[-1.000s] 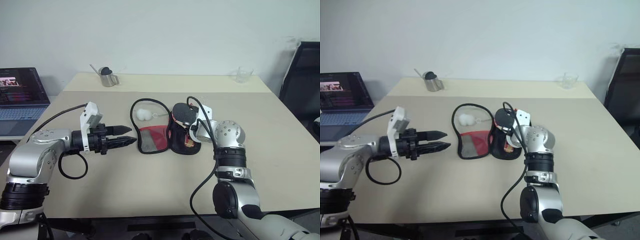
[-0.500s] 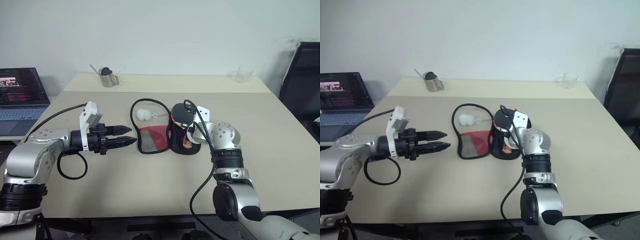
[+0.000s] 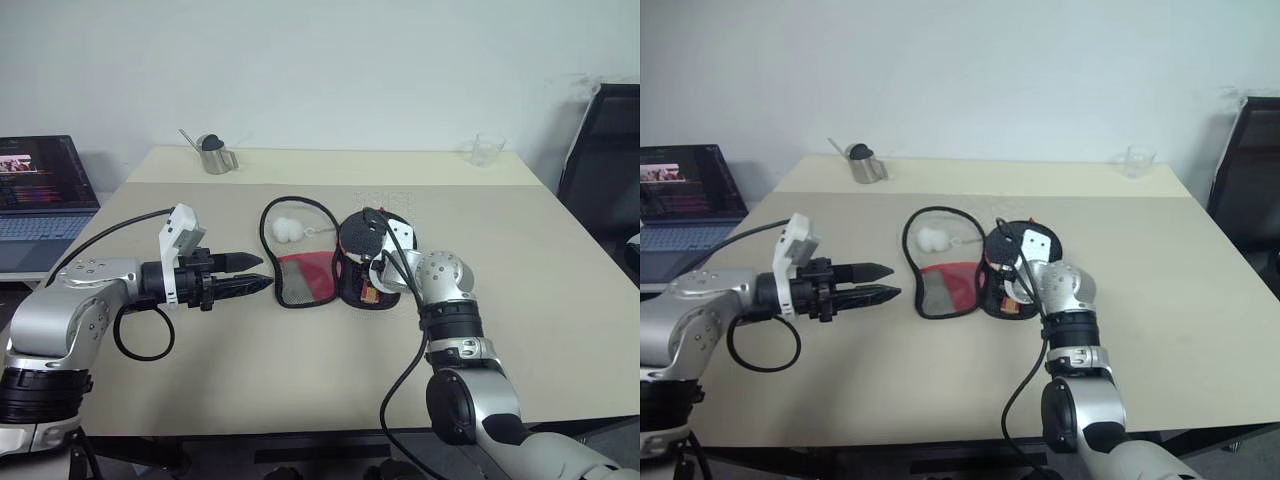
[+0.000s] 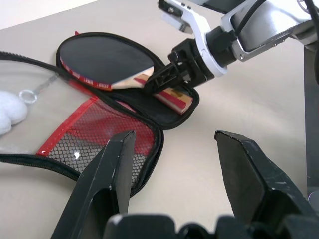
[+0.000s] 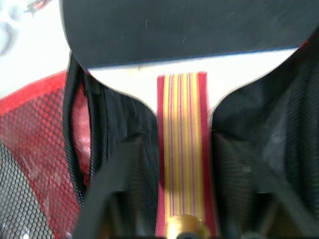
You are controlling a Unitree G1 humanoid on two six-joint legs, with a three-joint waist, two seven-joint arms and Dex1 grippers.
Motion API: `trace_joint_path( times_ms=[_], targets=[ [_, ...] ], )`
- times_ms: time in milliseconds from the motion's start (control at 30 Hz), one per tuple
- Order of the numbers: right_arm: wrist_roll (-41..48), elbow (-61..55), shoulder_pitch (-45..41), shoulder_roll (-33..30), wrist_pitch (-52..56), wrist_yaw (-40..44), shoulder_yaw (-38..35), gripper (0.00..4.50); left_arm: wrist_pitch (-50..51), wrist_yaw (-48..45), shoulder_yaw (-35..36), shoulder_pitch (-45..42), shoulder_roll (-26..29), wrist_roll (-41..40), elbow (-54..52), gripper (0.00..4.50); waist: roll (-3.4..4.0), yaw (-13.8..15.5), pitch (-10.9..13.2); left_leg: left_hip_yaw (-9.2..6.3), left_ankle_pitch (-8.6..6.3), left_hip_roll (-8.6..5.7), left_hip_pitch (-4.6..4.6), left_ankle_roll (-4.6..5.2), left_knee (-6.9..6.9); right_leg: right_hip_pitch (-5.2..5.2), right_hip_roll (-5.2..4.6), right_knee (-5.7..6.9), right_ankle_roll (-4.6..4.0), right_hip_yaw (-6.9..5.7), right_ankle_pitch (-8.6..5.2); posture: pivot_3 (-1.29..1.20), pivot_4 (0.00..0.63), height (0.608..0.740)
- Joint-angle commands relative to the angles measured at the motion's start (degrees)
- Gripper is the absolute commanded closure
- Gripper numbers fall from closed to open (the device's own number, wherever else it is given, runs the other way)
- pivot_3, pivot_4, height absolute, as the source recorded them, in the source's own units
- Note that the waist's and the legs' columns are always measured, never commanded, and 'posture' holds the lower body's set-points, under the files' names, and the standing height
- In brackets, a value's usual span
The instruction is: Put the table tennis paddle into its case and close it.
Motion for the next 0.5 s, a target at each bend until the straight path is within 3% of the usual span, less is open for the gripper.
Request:
trace_joint_path(
  times_ms=[33,100,133,333,500],
  targets=[
    [2.17,-0.85,6.17,11.18,0.18,1.63,0.16,0.85,-0.29,-0.01,2.41,-0.09,1.12,-1.25,-2.14,1.71,0.00,0.00,0.00,0.00,0.00,0.00,0.00,0.00,0.00,0.00,0.00,0.00,0.00,0.00,0.00,0.00,0.150,0.740],
    [2.70,-1.18,6.19,10.84,0.22,2.43,0.52,0.13,-0.33,-0.04,2.37,-0.16,1.16,-1.22,-2.03,1.71,0.00,0.00,0.00,-0.01,0.00,0.00,0.00,0.00,0.00,0.01,0.00,0.00,0.00,0.00,0.00,0.00,0.150,0.740],
    [2.87,-1.35,6.15,10.62,0.29,2.63,0.65,0.01,-0.41,-0.05,2.30,-0.25,1.19,-1.12,-1.90,1.71,0.00,0.00,0.00,-0.01,0.00,0.00,0.00,0.00,0.00,0.01,0.00,0.01,0.00,0.00,0.00,0.00,0.150,0.740],
    [4.66,-2.93,5.02,9.16,0.91,4.10,1.01,0.01,-1.78,1.38,1.69,-1.44,0.73,0.71,0.42,1.71,0.00,0.00,0.00,-0.01,0.00,0.00,0.01,0.00,0.01,0.01,0.00,0.01,0.00,0.00,0.00,0.00,0.150,0.740],
    [5.56,-8.92,2.87,4.27,3.95,8.55,3.27,0.01,-3.65,2.57,1.22,-2.42,-0.13,2.12,3.54,1.71,0.00,-0.07,0.00,-0.01,0.00,0.01,0.00,0.00,-0.01,0.00,0.01,0.00,0.00,-0.01,0.00,0.00,0.150,0.740]
  ],
)
